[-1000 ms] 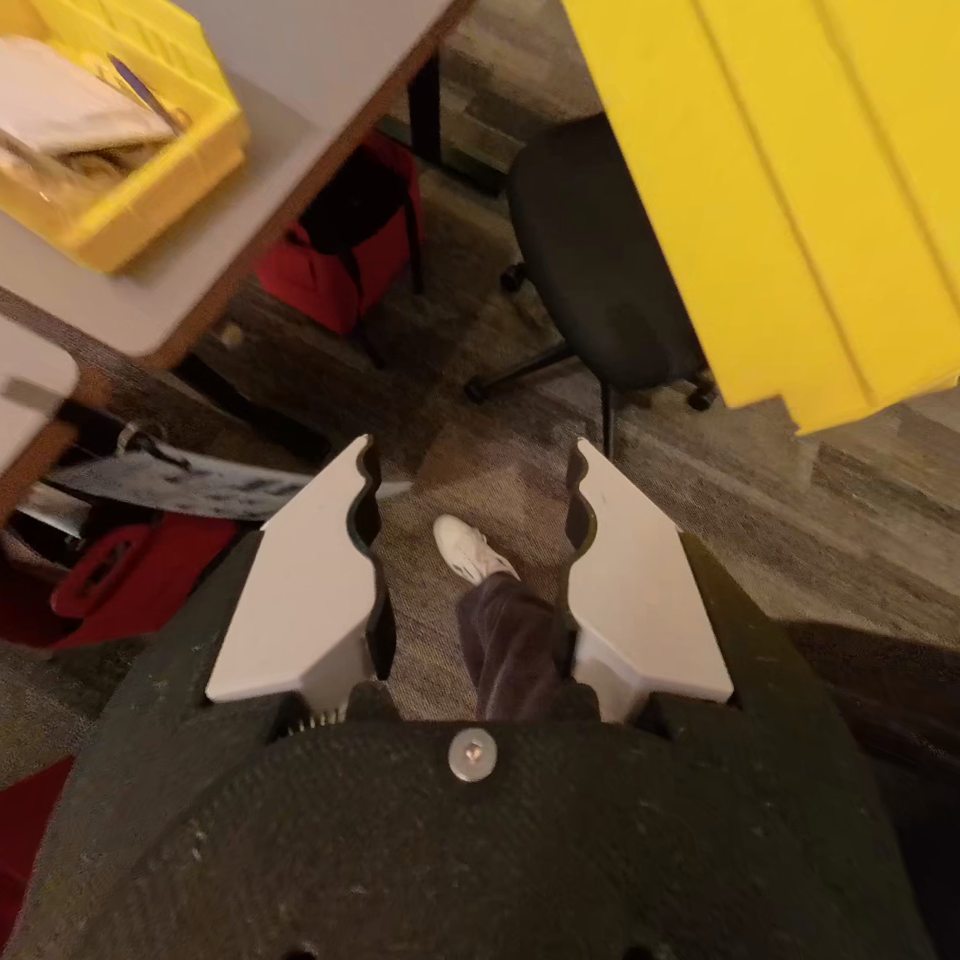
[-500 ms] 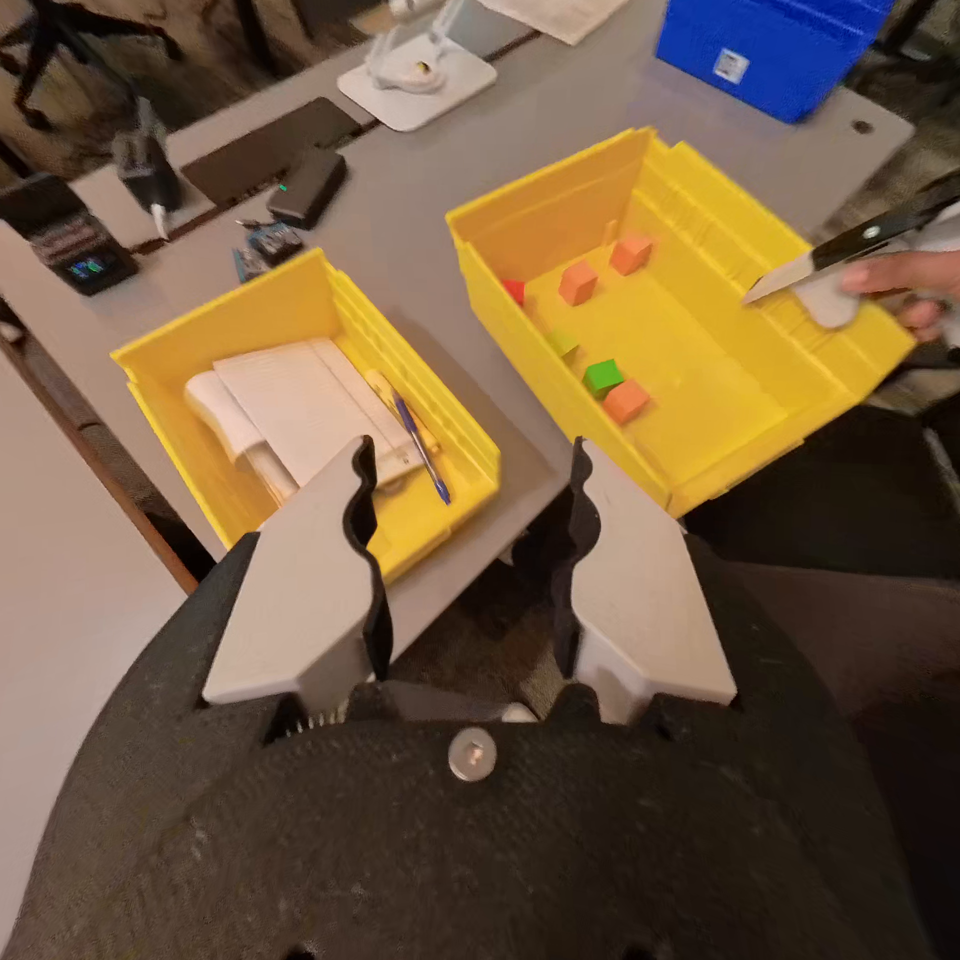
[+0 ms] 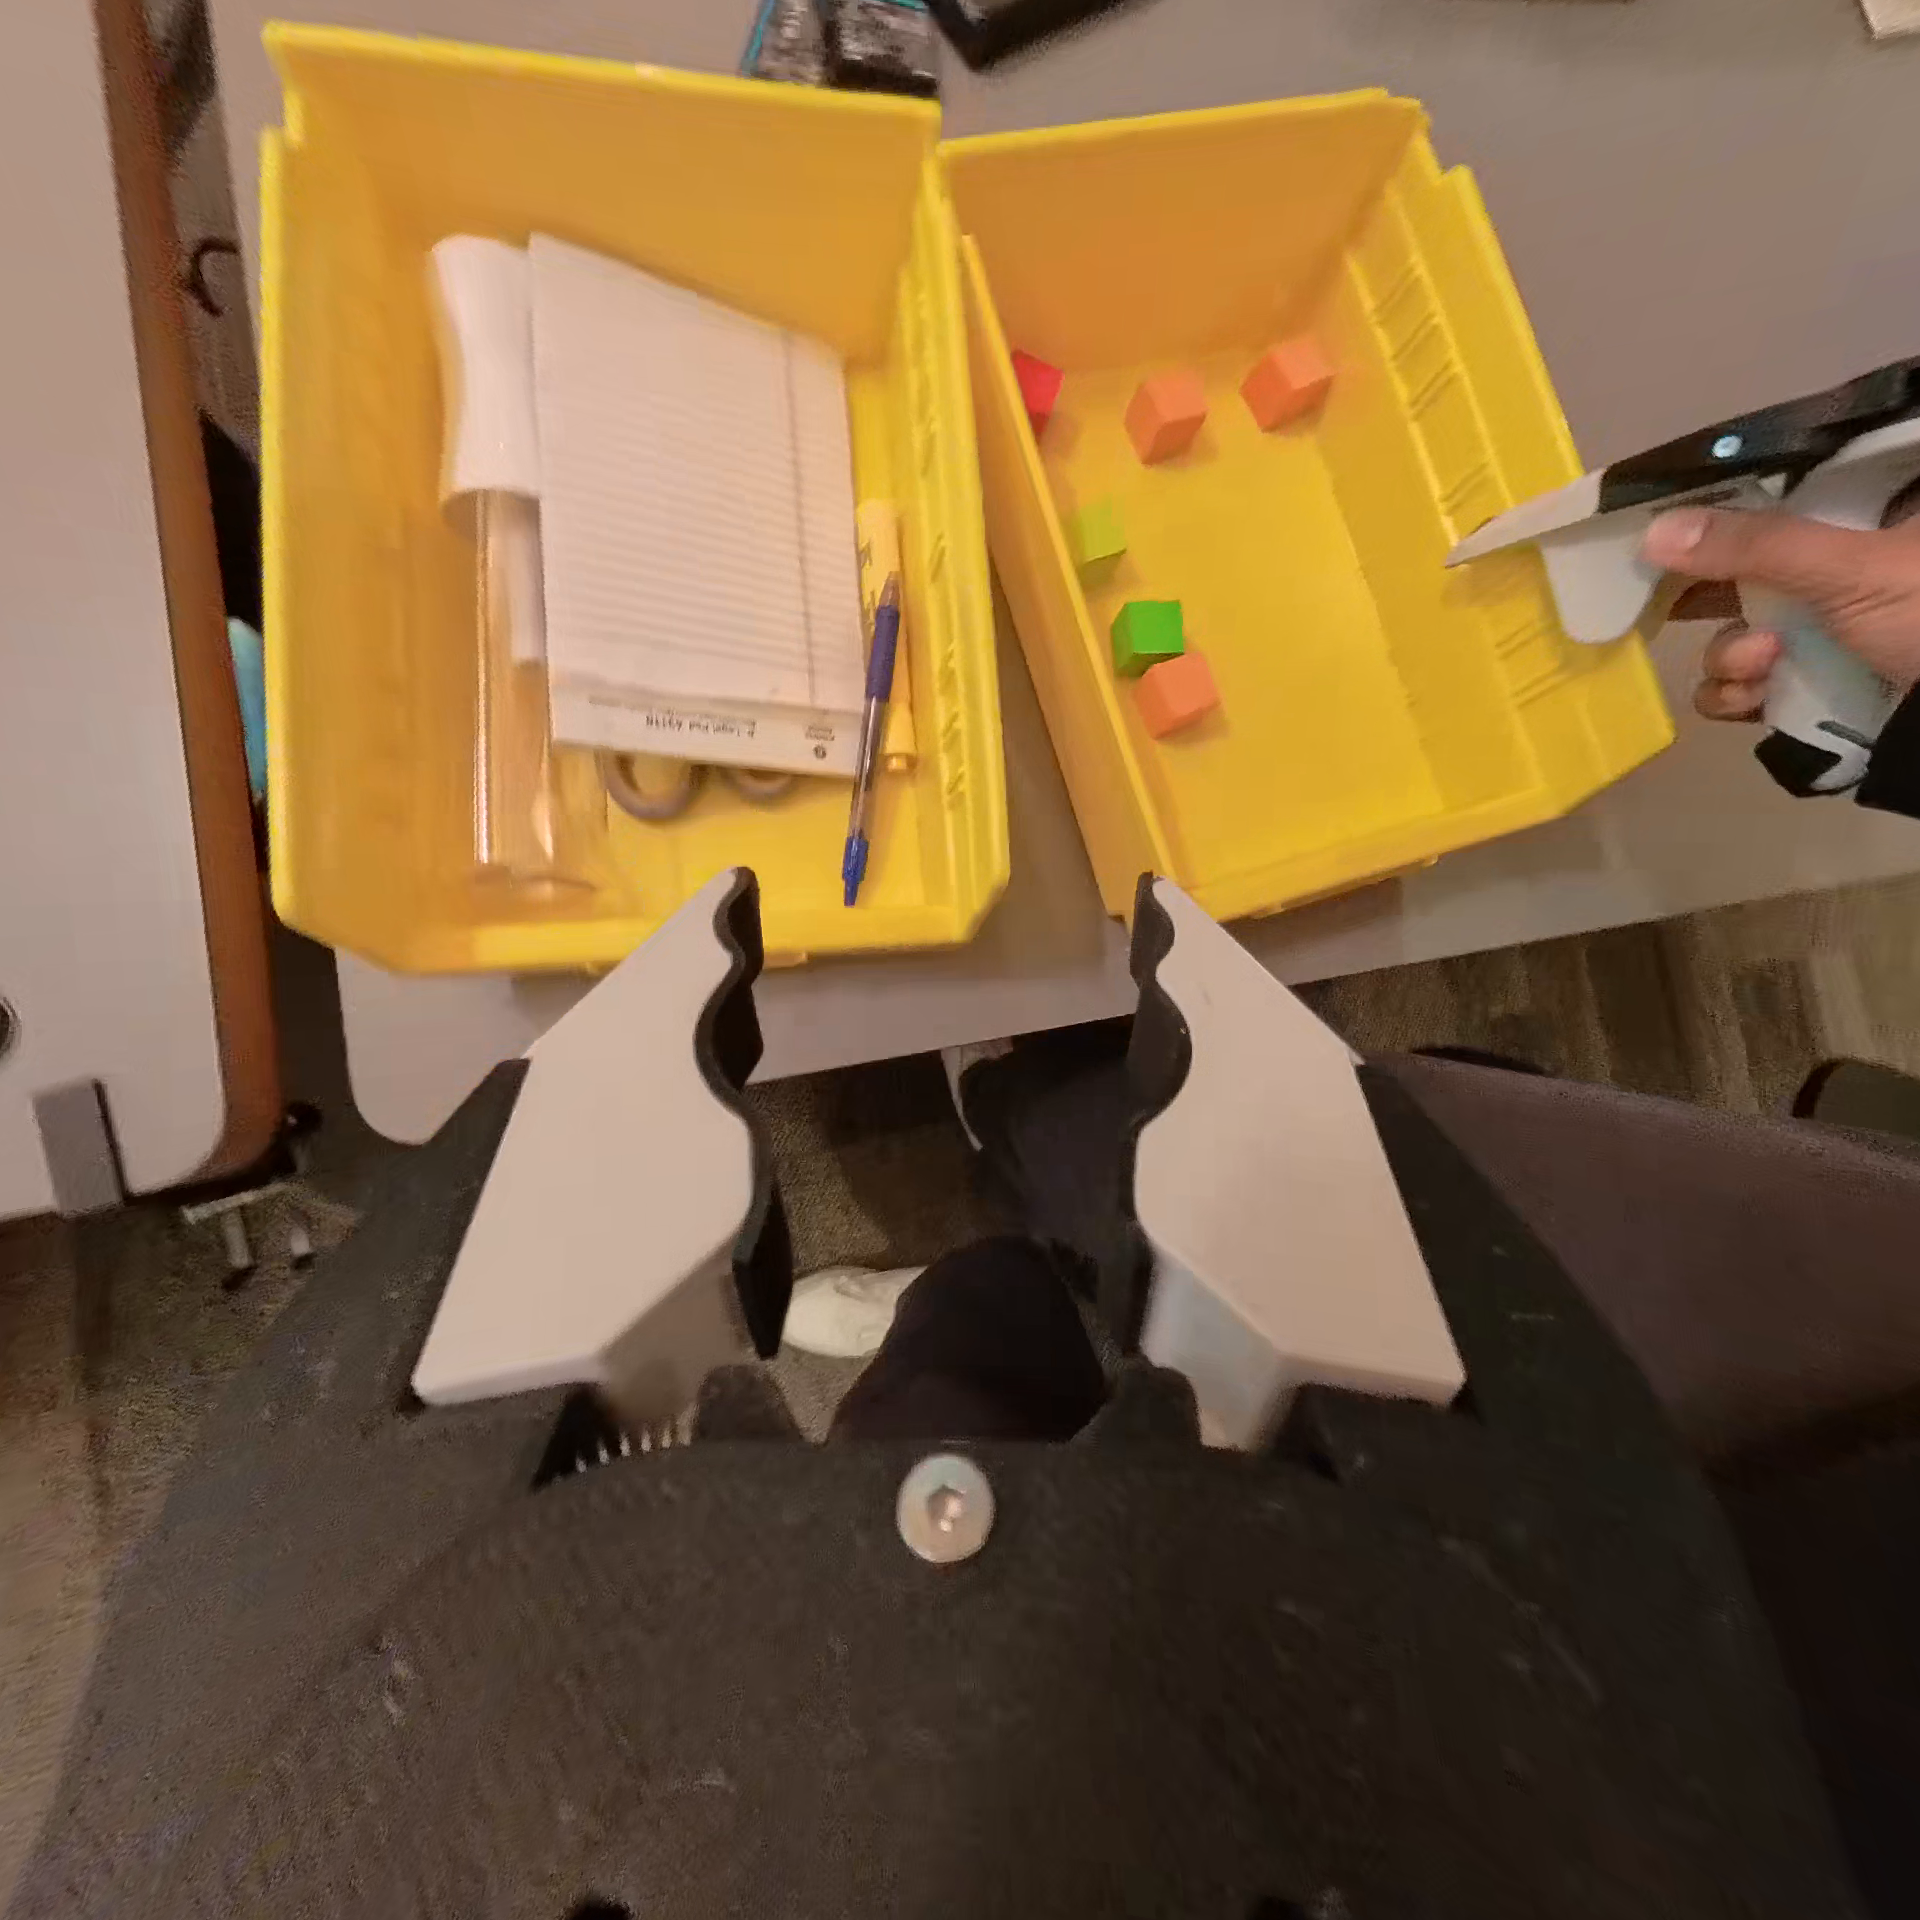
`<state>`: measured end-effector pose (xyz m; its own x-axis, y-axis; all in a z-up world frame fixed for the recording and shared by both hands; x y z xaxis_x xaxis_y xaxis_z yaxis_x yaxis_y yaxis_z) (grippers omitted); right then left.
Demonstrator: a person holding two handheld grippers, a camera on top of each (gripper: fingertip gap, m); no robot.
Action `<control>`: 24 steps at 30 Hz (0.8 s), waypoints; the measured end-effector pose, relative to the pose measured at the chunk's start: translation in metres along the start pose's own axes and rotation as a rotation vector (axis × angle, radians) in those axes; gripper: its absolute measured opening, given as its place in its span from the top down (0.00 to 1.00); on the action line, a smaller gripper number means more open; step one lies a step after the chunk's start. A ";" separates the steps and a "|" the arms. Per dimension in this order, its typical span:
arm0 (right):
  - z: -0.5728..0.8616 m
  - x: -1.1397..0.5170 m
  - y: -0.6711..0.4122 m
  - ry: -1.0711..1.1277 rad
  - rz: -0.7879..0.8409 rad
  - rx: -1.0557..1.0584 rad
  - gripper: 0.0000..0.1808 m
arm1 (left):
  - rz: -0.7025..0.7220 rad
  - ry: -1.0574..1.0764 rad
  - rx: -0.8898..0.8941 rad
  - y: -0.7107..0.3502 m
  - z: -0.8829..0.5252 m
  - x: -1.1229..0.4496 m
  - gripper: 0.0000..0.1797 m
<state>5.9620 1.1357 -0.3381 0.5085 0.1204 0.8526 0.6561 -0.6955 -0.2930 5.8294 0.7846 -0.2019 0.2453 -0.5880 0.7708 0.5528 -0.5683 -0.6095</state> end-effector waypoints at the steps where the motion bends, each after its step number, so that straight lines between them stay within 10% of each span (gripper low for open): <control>1: 0.003 0.000 -0.002 -0.035 -0.002 0.016 0.87 | 0.030 -0.013 0.029 0.011 0.000 0.000 0.62; 16: 0.069 0.052 0.010 -0.520 0.710 0.632 0.73 | 0.961 0.035 -0.091 0.233 0.118 -0.059 0.72; 24: 0.164 0.117 0.127 -0.701 0.382 0.714 0.59 | 0.689 -0.111 -0.042 0.307 0.265 -0.092 0.74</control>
<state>6.1961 1.1775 -0.3468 0.8071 0.5205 0.2788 0.4445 -0.2247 -0.8672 6.1874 0.8166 -0.4112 0.6098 -0.7616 0.2193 0.2117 -0.1101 -0.9711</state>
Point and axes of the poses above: each gripper's, where its closed fingertips meet, x back along the fingers, y out of its underside, z = x × y across the jaws, the point moved 8 cm from there along x, back along the fingers, and after that the axes turned 2 degrees about x, right-handed, at the moved point
